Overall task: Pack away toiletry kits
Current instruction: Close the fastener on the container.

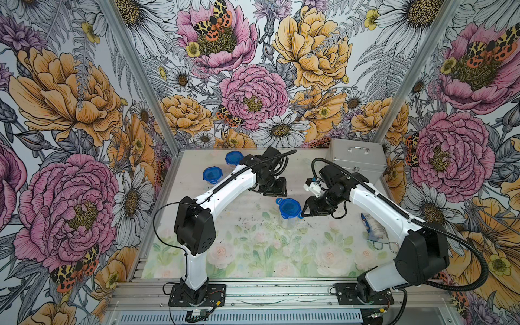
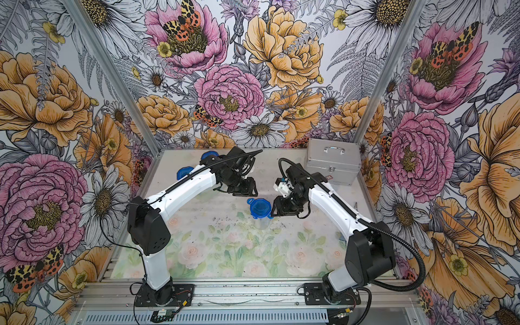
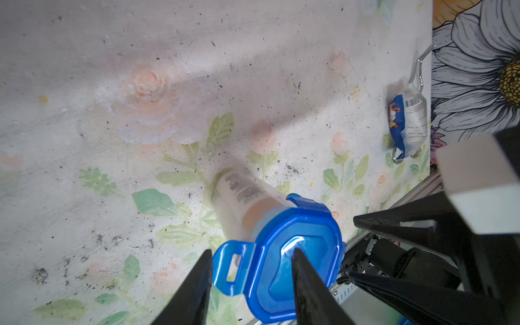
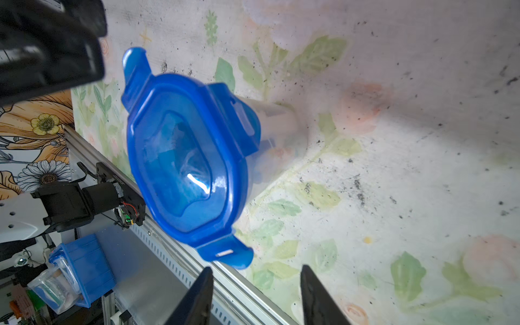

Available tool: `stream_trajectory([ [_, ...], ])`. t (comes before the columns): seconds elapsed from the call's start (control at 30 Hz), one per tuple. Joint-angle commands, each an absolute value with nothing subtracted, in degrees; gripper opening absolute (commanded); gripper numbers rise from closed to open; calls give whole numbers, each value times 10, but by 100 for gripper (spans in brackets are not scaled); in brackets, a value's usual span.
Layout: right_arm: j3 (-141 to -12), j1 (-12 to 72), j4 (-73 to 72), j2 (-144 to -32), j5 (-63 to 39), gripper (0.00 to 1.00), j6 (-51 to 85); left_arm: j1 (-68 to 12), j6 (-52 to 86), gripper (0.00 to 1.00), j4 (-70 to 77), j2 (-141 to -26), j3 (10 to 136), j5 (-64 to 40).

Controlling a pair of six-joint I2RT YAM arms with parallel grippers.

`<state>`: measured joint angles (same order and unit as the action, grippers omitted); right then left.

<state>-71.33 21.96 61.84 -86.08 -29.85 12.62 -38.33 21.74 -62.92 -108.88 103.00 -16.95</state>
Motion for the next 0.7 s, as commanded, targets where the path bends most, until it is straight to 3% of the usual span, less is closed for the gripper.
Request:
stream_trajectory([
  [0.0, -714, 226, 605, -871, -300, 50, 135, -392, 197, 46, -630, -1083, 1035, -193],
  [0.67, -732, 227, 572, -926, -295, 49, 144, -406, 225, 49, -625, -1070, 983, -228],
])
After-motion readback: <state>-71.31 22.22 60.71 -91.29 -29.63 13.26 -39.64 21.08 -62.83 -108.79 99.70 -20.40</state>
